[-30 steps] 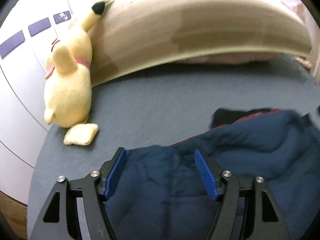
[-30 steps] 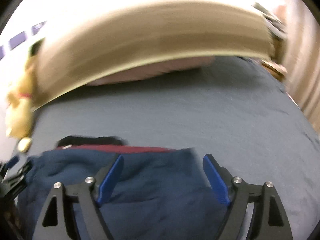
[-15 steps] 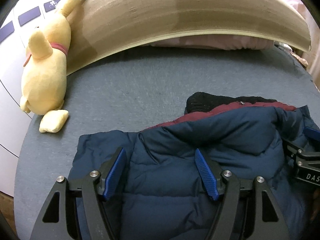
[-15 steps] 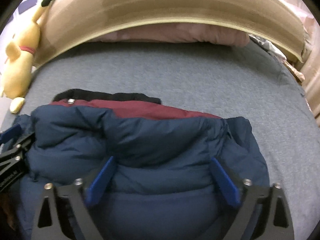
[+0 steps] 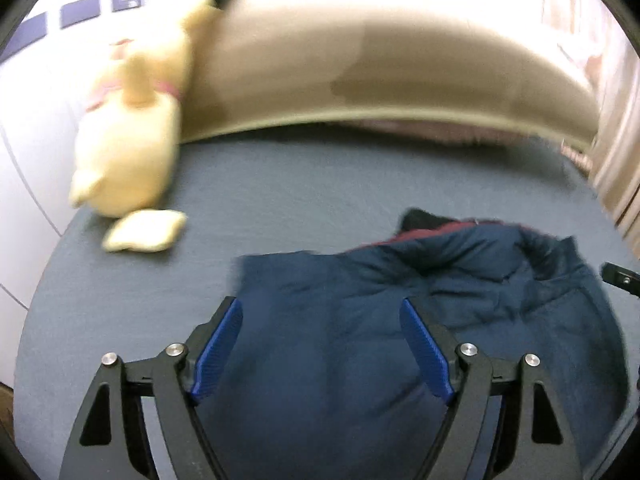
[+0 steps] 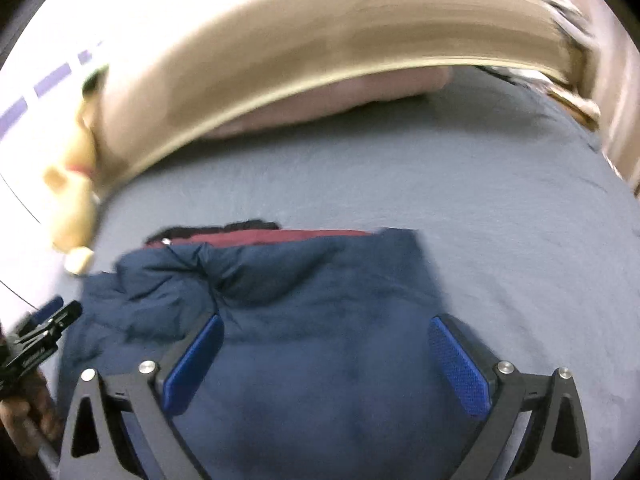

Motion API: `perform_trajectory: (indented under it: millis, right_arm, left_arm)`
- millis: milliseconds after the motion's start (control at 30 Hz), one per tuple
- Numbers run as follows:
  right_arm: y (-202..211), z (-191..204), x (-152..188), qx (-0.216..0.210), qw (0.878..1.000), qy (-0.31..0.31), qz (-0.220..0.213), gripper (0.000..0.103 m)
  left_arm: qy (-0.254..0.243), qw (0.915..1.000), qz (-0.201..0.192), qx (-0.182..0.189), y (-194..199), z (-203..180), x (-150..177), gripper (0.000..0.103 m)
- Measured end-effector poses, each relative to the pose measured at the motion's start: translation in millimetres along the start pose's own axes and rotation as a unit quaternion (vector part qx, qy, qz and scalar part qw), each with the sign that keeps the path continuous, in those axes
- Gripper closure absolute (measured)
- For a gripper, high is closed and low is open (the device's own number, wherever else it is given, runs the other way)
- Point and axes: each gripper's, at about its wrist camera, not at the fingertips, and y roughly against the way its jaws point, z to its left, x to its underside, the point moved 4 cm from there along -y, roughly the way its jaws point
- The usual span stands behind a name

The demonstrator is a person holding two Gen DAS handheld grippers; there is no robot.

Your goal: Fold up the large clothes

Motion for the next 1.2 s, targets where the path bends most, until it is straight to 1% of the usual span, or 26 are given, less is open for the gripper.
perform_trajectory:
  millis: [67,133,233,267,300,400,500,533,567,600,633,667,700,733,767,800,833,867,900,933,1000,1033,1067,1100,1167,1200]
  right_arm:
    - [22,-43,16,-0.029,0.998,-0.048,0.006,0.0]
    - [33,-80,40,-0.048,0.995,-0.087,0.02,0.0]
    - [40,-116,92,-0.077,0.986,-0.143,0.047,0.0]
    - [42,-122,102,-0.091,0.982,-0.158,0.051,0.0]
    - [42,-129,117,-0.115,0.975,-0.182,0.055,0.0]
    - [40,-123,134,-0.169,0.963,-0.199,0.066,0.0]
    - [33,-106,138,-0.196,0.96,-0.181,0.086,0.0]
    - [27,-101,140,-0.191,0.962,-0.175,0.09,0.0]
    - [25,-98,142,-0.183,0.964,-0.17,0.094,0.004]
    - [21,-93,144,-0.168,0.967,-0.16,0.102,0.017]
    - [18,-89,146,-0.155,0.97,-0.151,0.108,0.023]
    - [15,-82,146,-0.15,0.972,-0.143,0.113,0.04]
    - [18,-76,144,-0.141,0.975,-0.131,0.114,0.058]
    - [27,-69,141,-0.126,0.98,-0.112,0.108,0.065]
    - [34,-62,138,-0.113,0.984,-0.094,0.103,0.073]
    - [44,-54,134,-0.098,0.988,-0.075,0.095,0.075]
    - [48,-51,133,-0.09,0.99,-0.067,0.09,0.076]
    - [54,-49,133,-0.079,0.992,-0.058,0.081,0.077]
    - [51,-51,136,-0.074,0.992,-0.055,0.083,0.077]
    - [42,-55,142,-0.068,0.992,-0.058,0.093,0.076]
    - [23,-67,155,-0.068,0.987,-0.089,0.114,0.053]
    - [24,-71,157,-0.067,0.987,-0.095,0.108,0.048]
    - [28,-74,157,-0.069,0.987,-0.102,0.1,0.038]
    - [34,-78,155,-0.069,0.988,-0.106,0.091,0.032]
    - [50,-83,148,-0.065,0.99,-0.105,0.064,0.032]
    - [63,-88,139,-0.055,0.992,-0.105,0.039,0.031]
  left_arm:
    - [0.029,0.9992,-0.005,0.028,23,32,16,0.021]
    - [0.052,0.9975,0.007,0.047,38,57,41,0.021]
    - [0.089,0.9931,0.025,0.072,51,77,82,0.021]
    - [0.1,0.991,0.031,0.084,53,79,95,0.021]
    - [0.111,0.9886,0.035,0.096,56,80,106,0.021]
    - [0.134,0.9834,0.049,0.113,49,79,130,0.02]
    - [0.133,0.982,0.058,0.121,36,62,133,0.02]
    - [0.127,0.9825,0.058,0.123,33,55,134,0.019]
    - [0.123,0.9826,0.065,0.123,27,49,134,0.019]
    - [0.122,0.9824,0.082,0.116,19,43,137,0.019]
    - [0.124,0.9827,0.084,0.109,17,41,138,0.02]
    - [0.123,0.9835,0.083,0.104,16,39,137,0.025]
    - [0.118,0.9826,0.088,0.113,16,35,135,0.048]
    - [0.114,0.9826,0.097,0.11,17,31,132,0.06]
    - [0.103,0.9859,0.096,0.091,21,26,126,0.067]
    - [0.09,0.9885,0.091,0.081,24,23,122,0.076]
    - [0.081,0.9902,0.086,0.074,28,20,117,0.079]
    - [0.078,0.9911,0.081,0.073,29,18,117,0.079]
    - [0.08,0.9907,0.083,0.073,24,19,120,0.078]
    - [0.079,0.9895,0.096,0.073,14,18,128,0.075]
    - [0.075,0.99,0.1,0.066,7,17,133,0.073]
    - [0.075,0.9901,0.099,0.065,9,16,130,0.07]
    - [0.077,0.9901,0.099,0.064,12,17,126,0.068]
    - [0.078,0.9896,0.097,0.072,16,19,122,0.067]
    - [0.084,0.9887,0.091,0.084,25,27,113,0.064]
    - [0.089,0.9885,0.083,0.089,29,32,106,0.057]
